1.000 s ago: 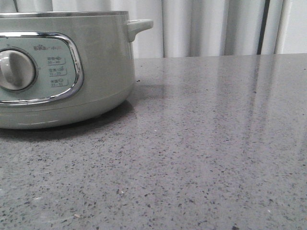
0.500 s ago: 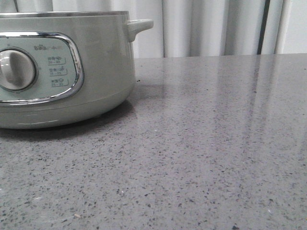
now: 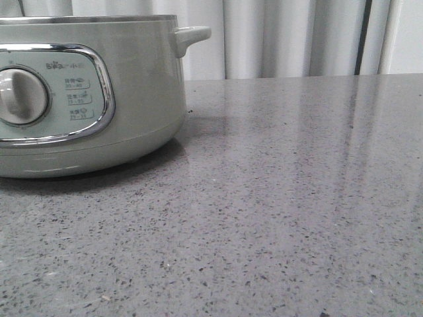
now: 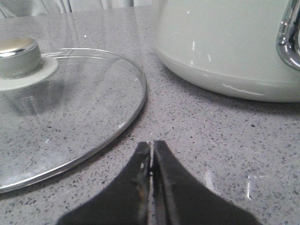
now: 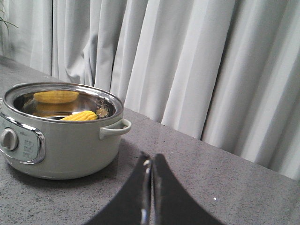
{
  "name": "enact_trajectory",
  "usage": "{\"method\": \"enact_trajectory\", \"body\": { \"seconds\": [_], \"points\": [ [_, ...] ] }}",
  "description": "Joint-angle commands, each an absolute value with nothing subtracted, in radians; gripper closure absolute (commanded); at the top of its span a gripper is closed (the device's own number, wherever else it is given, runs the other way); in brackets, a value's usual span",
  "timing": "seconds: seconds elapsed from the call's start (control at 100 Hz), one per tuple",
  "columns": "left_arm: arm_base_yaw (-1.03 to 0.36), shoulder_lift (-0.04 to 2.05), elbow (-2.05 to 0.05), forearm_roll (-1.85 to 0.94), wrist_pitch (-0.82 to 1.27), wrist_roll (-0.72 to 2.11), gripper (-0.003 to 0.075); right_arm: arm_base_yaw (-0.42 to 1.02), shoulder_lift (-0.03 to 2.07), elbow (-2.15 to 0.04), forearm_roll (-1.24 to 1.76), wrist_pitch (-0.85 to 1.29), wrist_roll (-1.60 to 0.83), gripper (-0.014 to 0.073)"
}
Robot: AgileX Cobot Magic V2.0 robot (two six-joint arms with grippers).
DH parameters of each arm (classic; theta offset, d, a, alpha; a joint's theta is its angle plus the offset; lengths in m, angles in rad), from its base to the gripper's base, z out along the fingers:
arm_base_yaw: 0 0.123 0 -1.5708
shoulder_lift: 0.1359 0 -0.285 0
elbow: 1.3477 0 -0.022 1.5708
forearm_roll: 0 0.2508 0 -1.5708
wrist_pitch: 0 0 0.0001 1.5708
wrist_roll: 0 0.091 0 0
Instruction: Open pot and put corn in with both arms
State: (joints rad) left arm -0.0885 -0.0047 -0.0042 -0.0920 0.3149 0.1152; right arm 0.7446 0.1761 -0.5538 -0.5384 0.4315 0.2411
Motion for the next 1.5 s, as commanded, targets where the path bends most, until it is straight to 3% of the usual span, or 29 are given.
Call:
{"method": "enact_trajectory", "body": {
  "seconds": [0.0, 0.51, 0.63, 0.84, 1.24, 1.49],
  "points": [
    [-0.096, -0.033, 0.022, -0.093, 0.269, 0.102, 0.0741, 0.744, 0.198, -0.576, -0.567, 0.365, 0.244, 0.0657],
    [-0.096, -0.033, 0.022, -0.093, 0.269, 0.102, 0.0741, 0.744, 0.198, -0.576, -0.567, 0.365, 0.244, 0.0657],
    [-0.096, -0.033, 0.022, -0.093, 0.269, 0.102, 0.0741, 0.716, 0.191, -0.571, -0.572, 0.506, 0.247, 0.0657],
    [-0.096, -0.033, 0.022, -0.093, 0.269, 0.102, 0.0741, 0.548, 0.191, -0.478, -0.636, 0.541, 0.247, 0.0657],
    [-0.096, -0.033, 0.022, -0.093, 0.269, 0.102, 0.0741, 0.191, 0.135, -0.088, -0.573, 0.228, 0.365, 0.0657],
    [-0.096, -0.033, 0.022, -0.093, 0.269, 0.102, 0.0741, 0.117, -0.033, 0.029, -0.574, 0.238, 0.365, 0.0657]
  ]
}}
